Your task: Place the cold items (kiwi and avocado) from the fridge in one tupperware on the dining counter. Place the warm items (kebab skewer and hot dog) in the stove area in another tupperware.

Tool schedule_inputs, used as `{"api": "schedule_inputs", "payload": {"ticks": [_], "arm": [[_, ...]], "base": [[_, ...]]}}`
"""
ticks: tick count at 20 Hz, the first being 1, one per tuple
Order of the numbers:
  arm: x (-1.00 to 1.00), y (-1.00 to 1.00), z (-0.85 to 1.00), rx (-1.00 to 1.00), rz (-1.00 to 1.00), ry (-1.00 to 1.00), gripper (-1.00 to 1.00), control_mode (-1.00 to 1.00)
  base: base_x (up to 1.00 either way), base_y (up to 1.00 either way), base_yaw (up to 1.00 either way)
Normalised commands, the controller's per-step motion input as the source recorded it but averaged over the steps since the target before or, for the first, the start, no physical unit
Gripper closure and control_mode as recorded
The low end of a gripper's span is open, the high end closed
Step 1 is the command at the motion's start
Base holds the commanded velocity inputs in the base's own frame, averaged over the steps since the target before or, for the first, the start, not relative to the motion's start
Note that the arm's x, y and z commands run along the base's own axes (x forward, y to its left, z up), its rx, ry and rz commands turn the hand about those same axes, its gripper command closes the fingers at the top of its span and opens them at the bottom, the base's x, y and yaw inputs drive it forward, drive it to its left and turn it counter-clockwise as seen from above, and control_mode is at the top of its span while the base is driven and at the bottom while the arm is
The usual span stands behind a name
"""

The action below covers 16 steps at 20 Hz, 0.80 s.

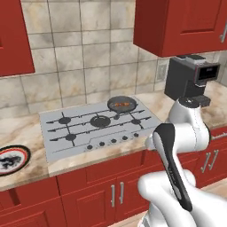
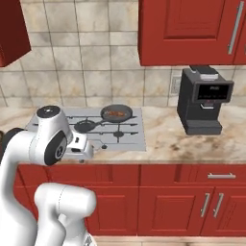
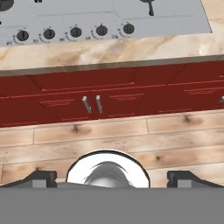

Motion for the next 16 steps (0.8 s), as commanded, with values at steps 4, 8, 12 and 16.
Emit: {"api": "schedule_inputs", "payload": {"ticks": [4,8,12,16], "arm": [[0.00,0.00,0.00,0.00,0.00,0.00,-1.00,1.00],[0.00,0.00,0.00,0.00,0.00,0.00,-1.00,1.00],[0.00,0.00,0.00,0.00,0.00,0.00,-1.00,1.00],[0.00,0.00,0.00,0.00,0.00,0.00,-1.00,1.00]], "base": [[0.53,0.19,-0.02],[0.53,0.02,0.00],[0.55,0.08,0.00],[0.57,0.13,0.00]]}}
